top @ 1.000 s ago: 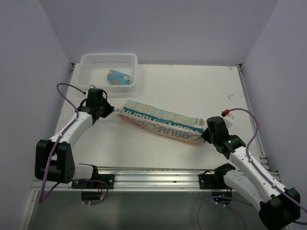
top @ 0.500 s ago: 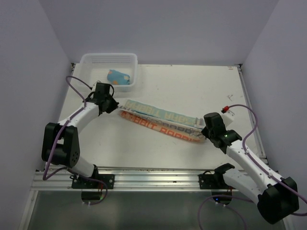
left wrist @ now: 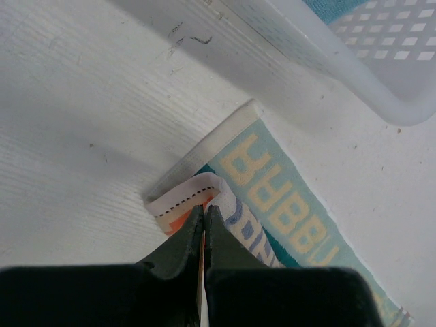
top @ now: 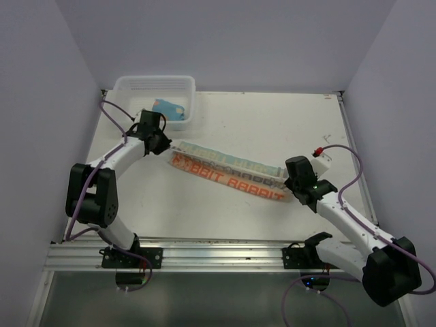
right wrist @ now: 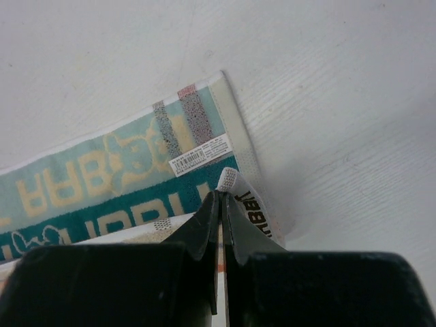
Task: Roll the towels
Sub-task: Fold the towel
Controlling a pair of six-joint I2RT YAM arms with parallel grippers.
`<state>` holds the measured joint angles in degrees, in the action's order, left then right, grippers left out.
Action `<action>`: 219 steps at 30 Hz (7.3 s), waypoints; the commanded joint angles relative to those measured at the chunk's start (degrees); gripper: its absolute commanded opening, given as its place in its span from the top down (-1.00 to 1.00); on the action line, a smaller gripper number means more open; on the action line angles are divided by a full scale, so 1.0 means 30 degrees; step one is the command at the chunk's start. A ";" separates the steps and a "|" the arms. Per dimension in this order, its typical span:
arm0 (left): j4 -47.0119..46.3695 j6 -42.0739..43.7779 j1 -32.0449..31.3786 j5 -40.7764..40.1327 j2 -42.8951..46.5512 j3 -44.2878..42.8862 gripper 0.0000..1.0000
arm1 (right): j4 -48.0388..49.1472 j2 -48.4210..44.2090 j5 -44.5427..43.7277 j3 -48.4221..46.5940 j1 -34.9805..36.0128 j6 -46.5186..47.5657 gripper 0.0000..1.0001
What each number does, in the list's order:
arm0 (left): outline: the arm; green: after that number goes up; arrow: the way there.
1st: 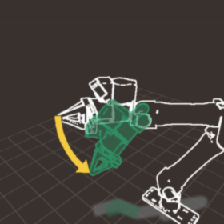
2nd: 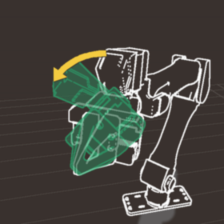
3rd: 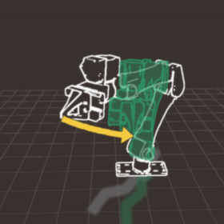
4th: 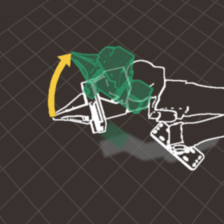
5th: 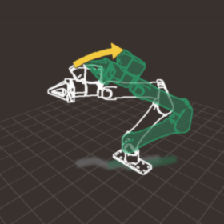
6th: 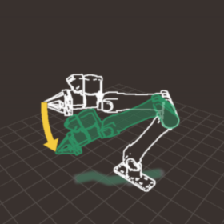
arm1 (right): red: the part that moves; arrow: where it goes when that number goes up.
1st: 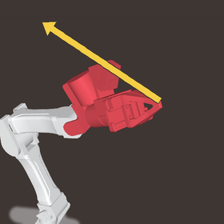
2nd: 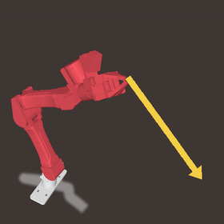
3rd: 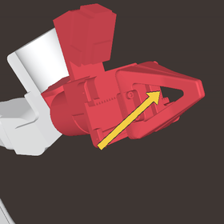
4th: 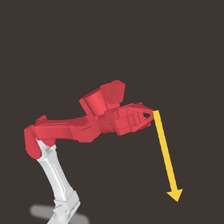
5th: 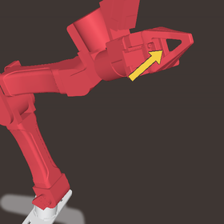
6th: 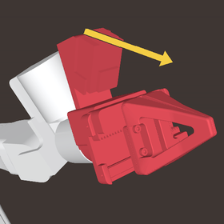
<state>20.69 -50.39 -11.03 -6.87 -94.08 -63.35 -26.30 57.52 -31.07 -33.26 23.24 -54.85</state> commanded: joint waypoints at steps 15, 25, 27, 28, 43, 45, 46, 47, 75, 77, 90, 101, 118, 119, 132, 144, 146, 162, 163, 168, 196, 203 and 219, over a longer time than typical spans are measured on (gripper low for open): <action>0.0370 0.0771 0.0101 -0.1781 -0.1860 -0.2378 1.00 | 0.1296 0.2916 -0.2272 -0.1865 -0.0482 0.0061 1.00; 0.0428 0.0860 0.0072 -0.1634 -0.2593 -0.3081 1.00 | 0.2674 0.4263 -0.2153 -0.1776 -0.0834 0.0266 1.00; 0.0399 0.0918 0.0072 -0.1634 -0.2739 -0.3111 0.99 | 0.2762 0.4586 -0.2037 -0.1806 -0.0951 0.0266 1.00; 0.0399 0.0918 0.0072 -0.1692 -0.2769 -0.3169 0.99 | 0.2936 0.4820 -0.2007 -0.1806 -0.0980 0.0295 1.00; -0.0684 0.1709 -0.0104 -0.1401 -0.3532 -0.3492 0.20 | 0.3700 0.6550 -0.1101 -0.2566 -0.1654 0.1027 0.58; -0.0948 0.1767 -0.0133 -0.1283 -0.3531 -0.3463 0.19 | 0.4223 0.6870 -0.0632 -0.2742 -0.1771 0.1436 0.15; -0.0949 0.1797 -0.0133 -0.1225 -0.3532 -0.3463 0.19 | 0.4343 0.6989 -0.0166 -0.2859 -0.1801 0.1757 0.06; -0.0978 0.1768 -0.0133 -0.1195 -0.3503 -0.3463 0.19 | 0.4373 0.7135 -0.0045 -0.3005 -0.1888 0.1876 -0.02; 0.1511 0.8913 -0.0221 0.2203 0.3205 -0.1618 0.10 | 0.0245 0.6436 0.3616 -0.3388 -0.4642 0.3283 0.20; 0.1164 0.9062 -0.0221 0.2614 0.3936 -0.0771 0.09 | 0.0243 0.5851 0.4349 -0.2862 -0.4818 0.3225 0.16; -0.0128 0.9766 -0.0250 0.3171 0.4349 0.1459 0.03 | -0.0141 0.5289 0.5523 -0.1747 -0.4819 0.3810 0.20; -0.0304 0.9912 -0.0279 0.3170 0.4672 0.1694 0.02 | 0.0448 0.7166 0.5347 -0.3356 -0.4877 0.4923 0.63; -0.0480 0.9824 -0.0309 0.4078 0.4496 0.1811 0.00 | -0.1135 0.7138 0.4057 -0.4648 -0.4936 0.5833 0.26; -0.0509 0.9795 -0.0309 0.4107 0.4496 0.1811 -0.01 | -0.1047 0.7020 0.4116 -0.4473 -0.4965 0.5803 0.24; -0.0509 0.9824 -0.0367 0.4079 0.4642 0.1869 -0.01 | 0.0329 0.9040 0.6723 -0.3886 -0.5199 0.5715 0.15; -0.0480 0.9854 -0.0367 0.4137 0.4584 0.1782 -0.03 | 0.0244 0.9860 0.6431 -0.3504 -0.5199 0.6563 0.51; -0.0451 0.9854 -0.0396 0.4195 0.4584 0.1782 -0.03 | 0.0213 1.0270 0.6489 -0.3622 -0.5228 0.6710 0.63; -0.0685 0.9678 -0.0397 0.4869 0.4964 0.2045 -0.04 | -0.4558 0.7927 0.4700 -0.8335 -0.5258 0.8702 1.00; -0.0714 0.9678 -0.0426 0.4840 0.5052 0.2074 -0.04 | -0.4649 0.7927 0.4934 -0.8658 -0.5142 0.9196 1.00; -0.0743 0.9649 -0.0455 0.4986 0.5111 0.2045 -0.05 | -0.5905 0.8716 0.5611 -1.1790 -0.3534 1.0518 1.00; -0.0509 0.9414 -0.0485 0.4312 0.6107 0.2133 -0.06 | -0.6820 2.0405 0.9476 -2.7440 0.6372 0.5775 1.00; -0.0626 0.9326 -0.0485 0.4635 0.6049 0.2162 -0.06 | -0.5470 2.1138 1.0063 -2.8345 0.6490 0.4719 1.00; -0.0831 0.9268 -0.0485 0.5191 0.5990 0.2309 -0.07 | -0.2718 2.1696 0.8832 -2.6327 0.6607 0.3284 1.00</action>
<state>20.60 -22.92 -12.14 7.42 -77.62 -56.45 -38.02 122.56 -3.90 -112.60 42.74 -43.57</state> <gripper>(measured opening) 0.531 0.072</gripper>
